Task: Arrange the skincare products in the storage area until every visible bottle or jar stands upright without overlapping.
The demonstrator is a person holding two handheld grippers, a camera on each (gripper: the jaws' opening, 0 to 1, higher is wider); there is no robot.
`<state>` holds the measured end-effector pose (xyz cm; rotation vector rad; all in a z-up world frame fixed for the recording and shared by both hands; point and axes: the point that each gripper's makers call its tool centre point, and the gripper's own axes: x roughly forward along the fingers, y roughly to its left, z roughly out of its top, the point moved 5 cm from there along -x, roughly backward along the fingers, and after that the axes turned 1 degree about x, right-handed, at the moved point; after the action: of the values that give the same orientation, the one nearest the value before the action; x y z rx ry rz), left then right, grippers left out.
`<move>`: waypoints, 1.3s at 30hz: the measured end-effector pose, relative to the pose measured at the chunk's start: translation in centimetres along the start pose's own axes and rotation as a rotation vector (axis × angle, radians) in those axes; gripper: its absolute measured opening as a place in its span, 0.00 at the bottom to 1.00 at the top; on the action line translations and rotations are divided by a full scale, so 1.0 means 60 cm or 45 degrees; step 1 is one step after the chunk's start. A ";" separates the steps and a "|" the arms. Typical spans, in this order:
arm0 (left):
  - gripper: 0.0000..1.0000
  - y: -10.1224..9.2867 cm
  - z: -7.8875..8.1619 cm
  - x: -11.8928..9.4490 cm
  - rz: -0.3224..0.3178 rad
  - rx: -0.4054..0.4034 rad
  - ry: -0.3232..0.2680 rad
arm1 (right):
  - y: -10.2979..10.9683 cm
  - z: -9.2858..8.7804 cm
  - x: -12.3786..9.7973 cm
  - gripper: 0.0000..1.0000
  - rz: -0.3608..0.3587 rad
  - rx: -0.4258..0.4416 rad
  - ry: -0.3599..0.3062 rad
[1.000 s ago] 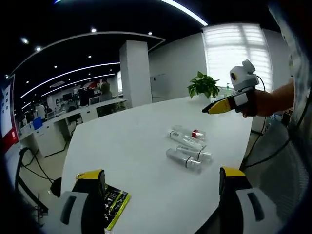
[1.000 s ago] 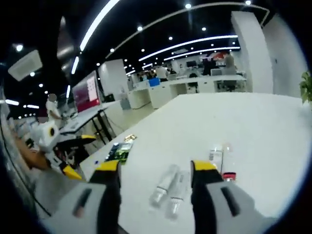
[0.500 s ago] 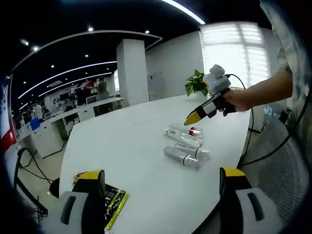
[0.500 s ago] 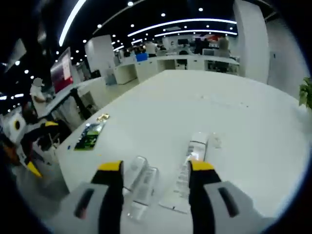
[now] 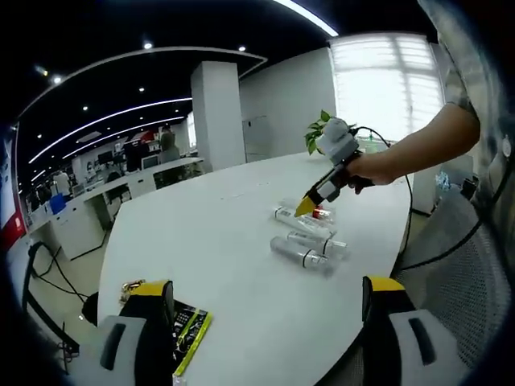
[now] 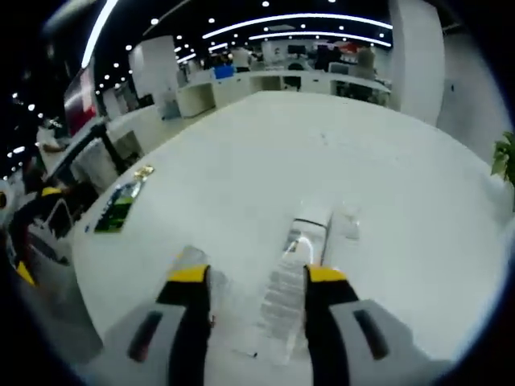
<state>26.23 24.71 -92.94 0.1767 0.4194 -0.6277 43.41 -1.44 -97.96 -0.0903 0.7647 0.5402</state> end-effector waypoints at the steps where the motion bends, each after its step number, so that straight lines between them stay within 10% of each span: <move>1: 1.00 0.000 0.000 0.000 0.000 0.001 0.001 | -0.002 -0.002 0.002 0.44 -0.010 0.000 0.003; 25: 0.94 0.002 0.002 -0.001 0.011 0.008 0.011 | -0.042 -0.001 0.064 0.36 -0.250 -0.072 -0.032; 39: 0.92 0.000 -0.005 0.001 -0.013 0.005 0.031 | -0.038 -0.012 0.085 0.35 -0.227 -0.108 0.039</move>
<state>26.15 24.75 -93.22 0.1863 0.4432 -0.6368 47.11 -1.40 -102.18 -0.2434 0.7551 0.4020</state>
